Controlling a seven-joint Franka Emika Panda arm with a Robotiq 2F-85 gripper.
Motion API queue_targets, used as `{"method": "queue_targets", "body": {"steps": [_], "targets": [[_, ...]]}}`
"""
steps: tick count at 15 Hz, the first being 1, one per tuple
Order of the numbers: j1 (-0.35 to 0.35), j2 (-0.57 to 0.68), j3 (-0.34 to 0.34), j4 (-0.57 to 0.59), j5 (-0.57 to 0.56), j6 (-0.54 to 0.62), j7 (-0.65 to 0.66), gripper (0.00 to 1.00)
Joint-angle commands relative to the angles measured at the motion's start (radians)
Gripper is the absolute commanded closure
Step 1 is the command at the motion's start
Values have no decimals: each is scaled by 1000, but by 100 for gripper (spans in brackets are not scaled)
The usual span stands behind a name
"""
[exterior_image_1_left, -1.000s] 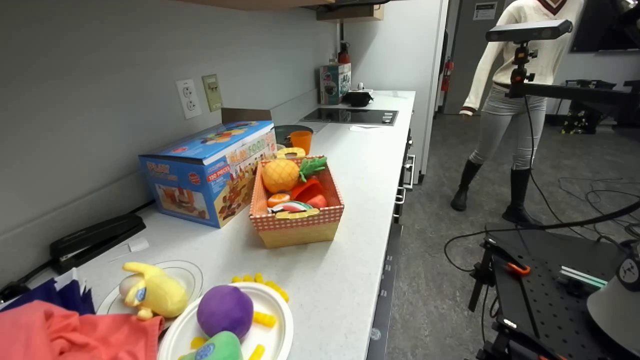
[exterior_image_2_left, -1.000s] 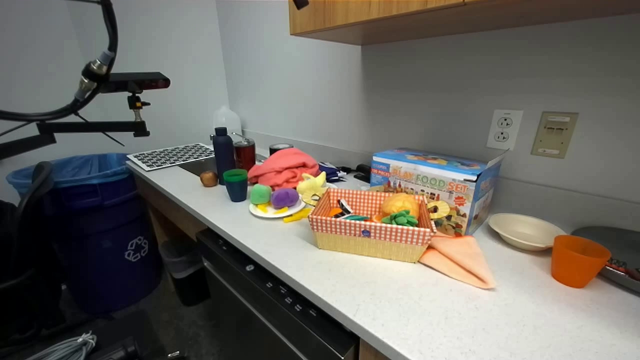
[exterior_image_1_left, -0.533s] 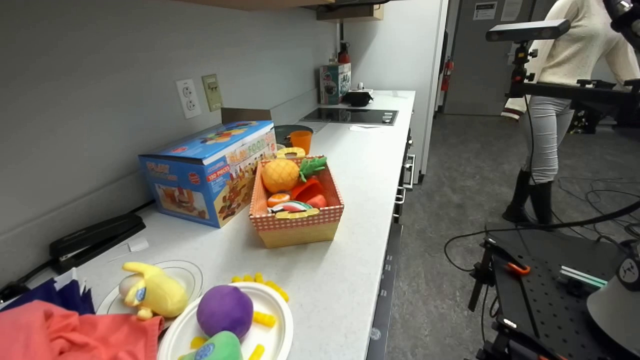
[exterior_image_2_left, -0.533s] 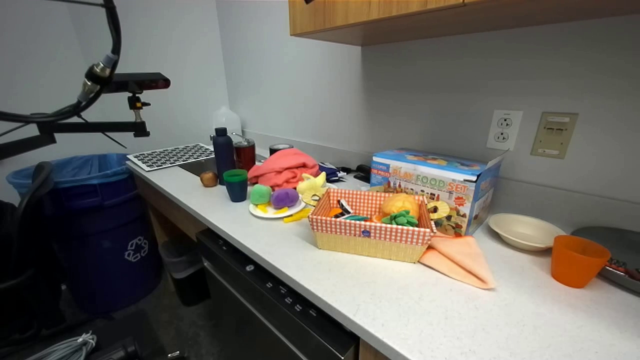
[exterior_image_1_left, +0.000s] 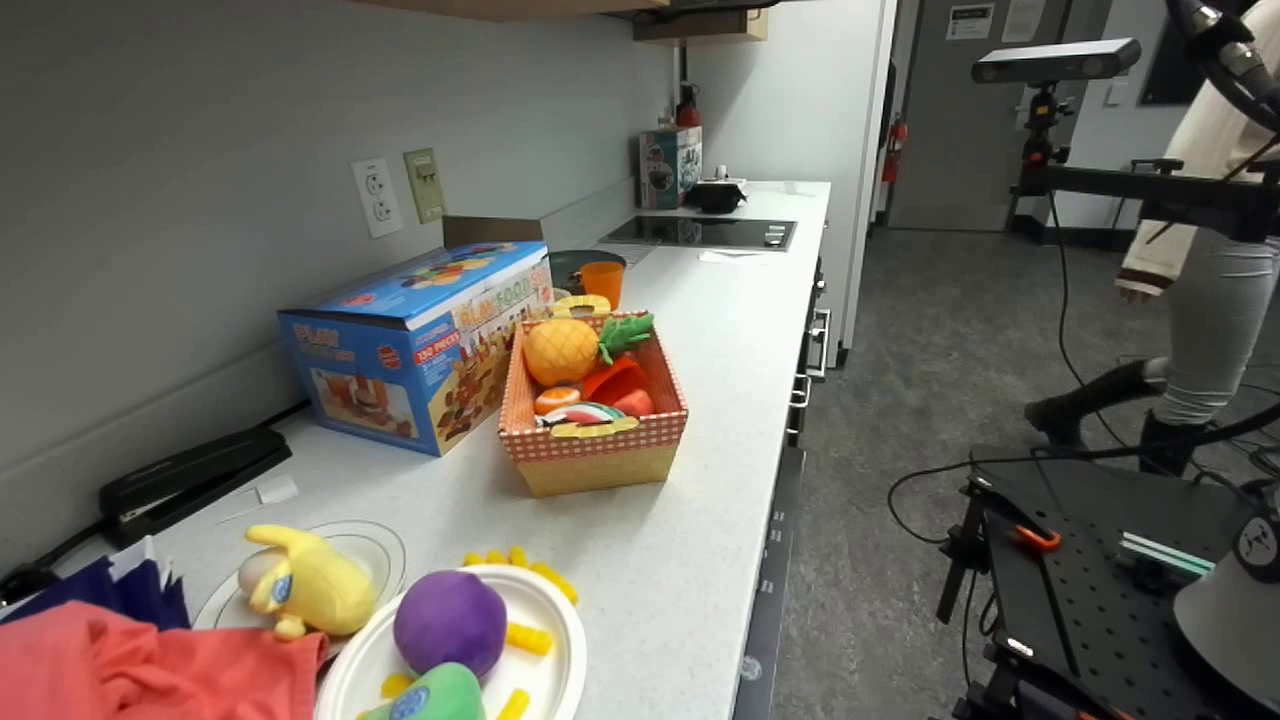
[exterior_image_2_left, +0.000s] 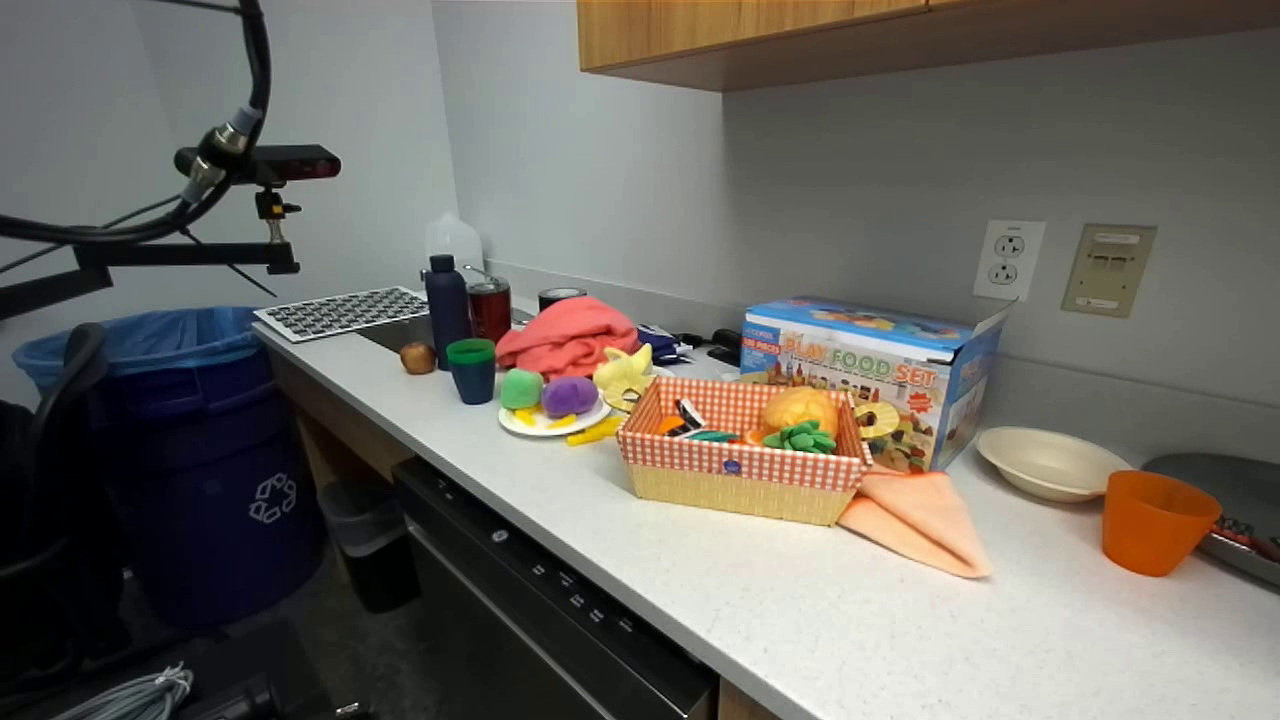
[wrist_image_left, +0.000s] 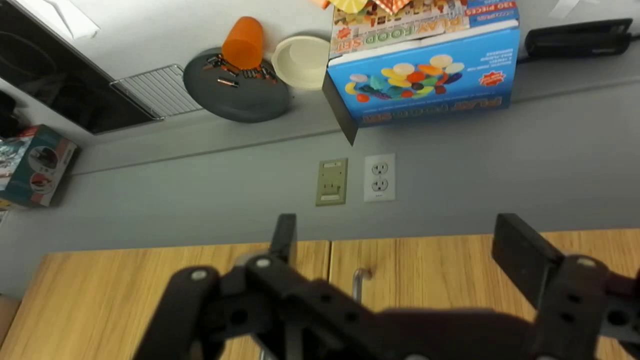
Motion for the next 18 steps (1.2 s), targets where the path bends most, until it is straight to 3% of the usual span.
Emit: {"method": "queue_targets", "body": {"steps": [1,6,16,18], "targets": [[-47,64,24,99,-65,25,58,0],[-86,90,11,150,-154,9,99,0],[-77,97,-6,152,-132,12,111,0],[-103,150,-4,200,-176,56,143,0]]}}
